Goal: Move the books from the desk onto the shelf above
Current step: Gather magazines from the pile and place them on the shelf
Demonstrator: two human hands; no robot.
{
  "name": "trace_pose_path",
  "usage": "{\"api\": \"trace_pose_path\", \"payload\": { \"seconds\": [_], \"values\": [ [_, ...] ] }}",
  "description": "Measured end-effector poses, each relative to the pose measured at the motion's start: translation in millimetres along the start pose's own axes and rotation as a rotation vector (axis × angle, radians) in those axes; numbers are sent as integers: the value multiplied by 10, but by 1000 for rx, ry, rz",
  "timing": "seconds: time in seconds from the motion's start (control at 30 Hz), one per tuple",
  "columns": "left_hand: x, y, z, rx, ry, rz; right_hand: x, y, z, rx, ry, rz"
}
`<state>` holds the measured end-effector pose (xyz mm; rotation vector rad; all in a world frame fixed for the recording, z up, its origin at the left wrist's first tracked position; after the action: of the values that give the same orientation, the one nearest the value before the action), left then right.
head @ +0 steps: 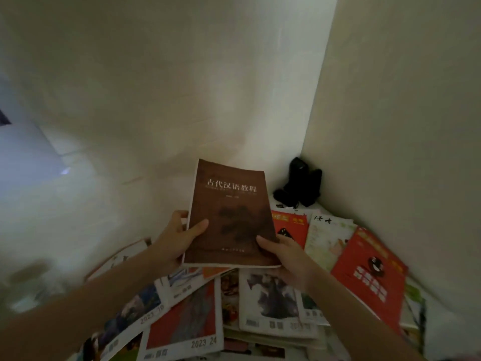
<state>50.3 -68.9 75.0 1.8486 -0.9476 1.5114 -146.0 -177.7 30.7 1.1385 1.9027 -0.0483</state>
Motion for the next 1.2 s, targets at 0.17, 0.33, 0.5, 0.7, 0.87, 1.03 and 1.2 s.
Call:
{"api": "trace_pose_path", "payload": {
  "seconds": [0.17, 0.33, 0.5, 0.7, 0.87, 1.03, 1.2],
  "values": [
    [-632, 609, 131, -222, -132, 72, 173, -751, -99, 281, -36, -215],
    [-1013, 804, 264, -354, -154, 432, 648, -1026, 124, 394, 36, -398],
    [-1051, 686, 818, -623, -63, 1064, 430, -1249, 120, 538, -59, -950],
    [-667, 1857, 961, -776, 244, 1464, 220, -2469, -441, 1035, -89, -752],
    [-785, 3037, 616, -1012, 258, 1243, 558, -3229, -738, 1096, 200, -540],
    [-1037, 3494, 520, -1054, 173, 1126, 870, -3384, -661, 988, 261, -213],
    [-1193, 3622, 626, -882, 74, 972, 922, -3416, -594, 975, 156, -103]
  ]
}}
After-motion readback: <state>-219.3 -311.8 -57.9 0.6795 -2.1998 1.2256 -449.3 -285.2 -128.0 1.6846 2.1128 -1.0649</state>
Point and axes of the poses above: each hand's wrist, its own z-axis towards the middle knuckle, its own y-axis out of the palm, x = y × z, the point moved 4 cm from there along z, towards the middle knuckle, and after that the axes turned 10 degrees about y, right-handed, at the moved point
